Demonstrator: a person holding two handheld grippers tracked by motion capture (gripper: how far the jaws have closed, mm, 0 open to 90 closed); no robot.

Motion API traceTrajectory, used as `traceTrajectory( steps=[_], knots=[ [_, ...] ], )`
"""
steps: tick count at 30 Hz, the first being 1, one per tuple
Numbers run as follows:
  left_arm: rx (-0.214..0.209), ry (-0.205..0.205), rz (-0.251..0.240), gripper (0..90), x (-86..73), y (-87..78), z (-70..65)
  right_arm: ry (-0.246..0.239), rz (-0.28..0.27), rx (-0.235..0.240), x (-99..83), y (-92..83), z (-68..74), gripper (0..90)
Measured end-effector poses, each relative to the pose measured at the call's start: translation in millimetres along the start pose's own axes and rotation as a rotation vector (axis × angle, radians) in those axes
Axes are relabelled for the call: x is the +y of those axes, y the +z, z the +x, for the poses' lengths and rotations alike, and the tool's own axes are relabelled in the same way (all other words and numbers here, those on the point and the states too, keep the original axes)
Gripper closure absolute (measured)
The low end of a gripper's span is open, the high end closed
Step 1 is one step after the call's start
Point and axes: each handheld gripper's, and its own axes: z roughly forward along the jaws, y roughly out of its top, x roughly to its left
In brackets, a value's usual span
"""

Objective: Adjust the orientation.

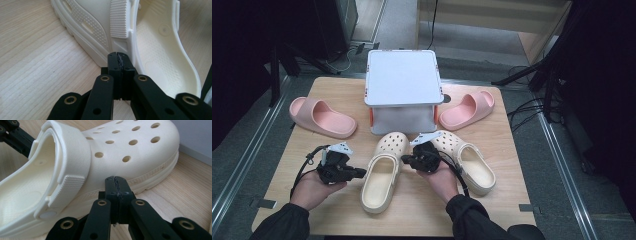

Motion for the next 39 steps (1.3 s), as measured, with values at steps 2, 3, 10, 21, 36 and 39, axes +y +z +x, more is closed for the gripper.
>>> traceTrajectory(
  steps=[2, 3, 10, 21, 36, 39],
  knots=[
    [-0.006, 0.019, 0.006, 89.4, 0.8, 1.6, -2.4, -0.003, -0.004, -0.013, 0.3, 0.0, -0.6, 90.0],
    [-0.014, 0.028, 0.01, 89.3, 2.1, 4.0, -5.9, 0.004, -0.006, -0.022, 0.6, -0.2, -1.3, 90.0],
    [-0.002, 0.031, 0.027, 87.8, 5.7, 10.6, -10.2, 0.012, -0.013, -0.039, 1.1, -0.6, -5.3, 89.9],
    [0.001, -0.014, -0.035, 67.9, 10.7, -2.8, -4.1, -0.032, -0.044, -0.017, 3.0, -18.1, -2.6, 77.9],
    [-0.033, -0.026, -0.068, 42.6, 18.6, -13.4, 6.5, -0.025, -0.069, 0.025, -11.2, -63.6, -2.7, 61.6],
    [-0.04, -0.013, -0.073, 39.7, 20.9, -13.9, 9.4, -0.02, -0.064, 0.022, -17.4, -74.4, -2.7, 60.3]
  ],
)
